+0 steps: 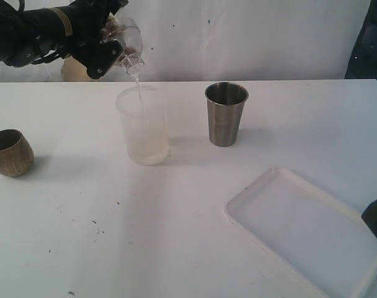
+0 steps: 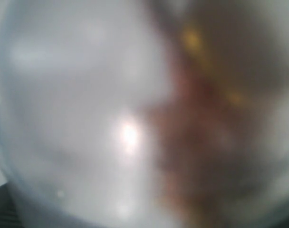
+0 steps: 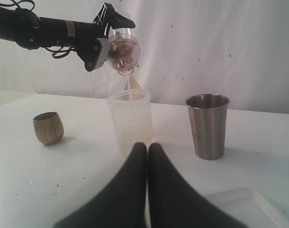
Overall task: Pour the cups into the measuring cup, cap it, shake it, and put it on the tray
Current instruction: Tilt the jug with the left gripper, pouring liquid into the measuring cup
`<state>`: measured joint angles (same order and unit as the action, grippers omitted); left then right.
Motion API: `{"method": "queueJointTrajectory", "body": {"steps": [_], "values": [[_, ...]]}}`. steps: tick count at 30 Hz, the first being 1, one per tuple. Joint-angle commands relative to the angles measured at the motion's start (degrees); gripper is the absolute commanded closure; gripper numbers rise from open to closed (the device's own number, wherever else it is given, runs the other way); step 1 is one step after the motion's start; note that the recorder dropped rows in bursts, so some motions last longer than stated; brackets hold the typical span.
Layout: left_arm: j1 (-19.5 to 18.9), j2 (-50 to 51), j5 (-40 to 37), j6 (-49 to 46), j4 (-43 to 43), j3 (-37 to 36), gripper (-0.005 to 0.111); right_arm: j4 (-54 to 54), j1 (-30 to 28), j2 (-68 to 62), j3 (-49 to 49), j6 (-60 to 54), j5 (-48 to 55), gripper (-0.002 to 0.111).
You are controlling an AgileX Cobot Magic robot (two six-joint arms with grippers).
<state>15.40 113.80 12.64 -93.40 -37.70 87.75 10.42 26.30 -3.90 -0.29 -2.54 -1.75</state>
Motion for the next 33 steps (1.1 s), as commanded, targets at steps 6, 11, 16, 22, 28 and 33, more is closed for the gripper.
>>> {"method": "queueJointTrajectory", "body": {"steps": [6,11,16,22,28,33], "values": [[0.1,-1.1,3.3,-0.8,0.4,0.8,0.107,0.0,-0.7,0.3,0.3,-0.3,-0.9,0.108],[0.1,-1.1,6.9,-3.3,0.4,0.8,0.107,0.0,-0.7,0.3,0.3,-0.3,-0.9,0.108],[0.1,-1.1,10.2,-4.4,0.0,0.8,0.107,0.0,-0.7,0.3,0.3,-0.3,-1.1,0.108],[0.1,-1.1,7.8,-15.2,-0.5,0.8,0.107,0.0,-0.7,0.3,0.3,-0.3,-1.1,0.108],[0.1,-1.1,3.6,-21.5,-1.5,0.8,0.107,0.0,-0.7,0.3,0.3,-0.3,-1.1,0.108],[0.1,-1.1,3.6,-21.7,-1.5,0.8,0.107,0.0,-0.7,0.3,0.3,-0.3,-1.1,0.108]]}}
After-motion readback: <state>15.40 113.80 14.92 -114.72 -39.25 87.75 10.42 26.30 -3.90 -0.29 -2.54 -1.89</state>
